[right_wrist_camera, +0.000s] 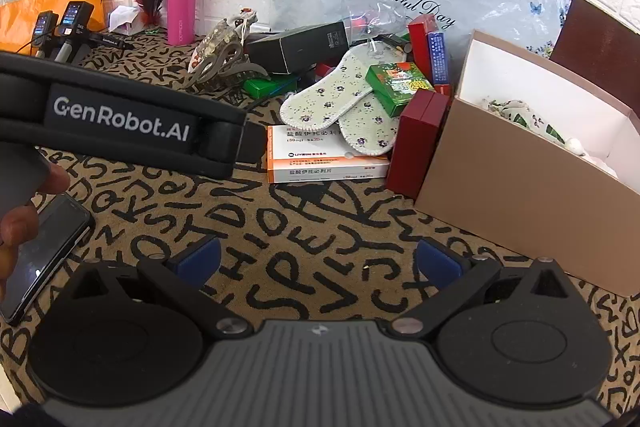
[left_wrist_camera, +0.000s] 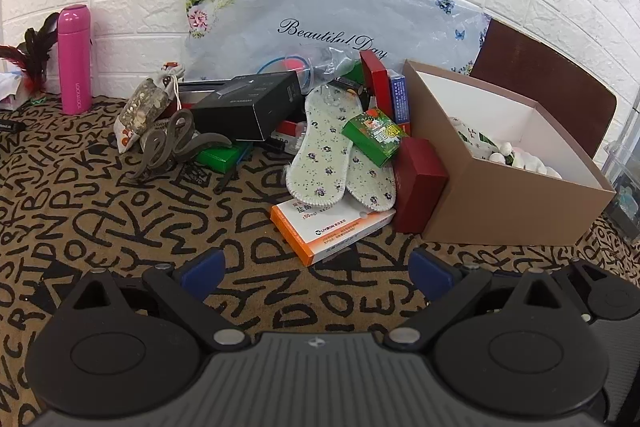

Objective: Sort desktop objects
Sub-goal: 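Reach the left gripper to the orange-white medicine box and grasp it, then lift the medicine box with the left gripper and carry it over the cardboard box, then open the left gripper to drop the medicine box into the cardboard box, then move the left gripper back to the black charger box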

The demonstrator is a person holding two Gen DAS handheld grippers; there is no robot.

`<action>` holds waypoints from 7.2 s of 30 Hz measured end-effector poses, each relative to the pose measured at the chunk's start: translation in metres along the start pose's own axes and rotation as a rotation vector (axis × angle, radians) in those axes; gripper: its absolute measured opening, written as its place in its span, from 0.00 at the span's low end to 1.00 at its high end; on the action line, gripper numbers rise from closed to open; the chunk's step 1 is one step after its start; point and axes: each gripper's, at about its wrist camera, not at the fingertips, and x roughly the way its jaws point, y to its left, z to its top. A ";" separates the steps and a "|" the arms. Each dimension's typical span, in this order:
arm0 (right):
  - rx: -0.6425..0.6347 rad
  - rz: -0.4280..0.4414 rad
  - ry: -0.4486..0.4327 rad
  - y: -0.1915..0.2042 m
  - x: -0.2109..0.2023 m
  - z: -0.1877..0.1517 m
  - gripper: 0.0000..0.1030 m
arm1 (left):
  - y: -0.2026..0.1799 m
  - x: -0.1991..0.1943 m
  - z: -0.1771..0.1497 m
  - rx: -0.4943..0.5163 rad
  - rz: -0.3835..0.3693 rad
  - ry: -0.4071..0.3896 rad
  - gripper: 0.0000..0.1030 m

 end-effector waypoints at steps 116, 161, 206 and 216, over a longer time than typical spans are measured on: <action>0.105 0.051 -0.330 -0.128 -0.046 0.025 0.59 | -0.111 0.059 0.093 0.128 -0.399 -0.091 0.42; 0.115 0.008 -0.097 -0.177 0.034 0.092 0.94 | -0.114 0.104 0.109 0.071 -0.344 -0.023 0.91; 0.127 0.116 -0.073 -0.038 0.008 0.011 0.95 | -0.017 0.023 -0.022 -0.119 -0.204 -0.043 0.91; 0.127 0.104 -0.122 -0.023 0.031 0.003 0.94 | 0.021 0.037 -0.026 -0.200 -0.150 -0.035 0.91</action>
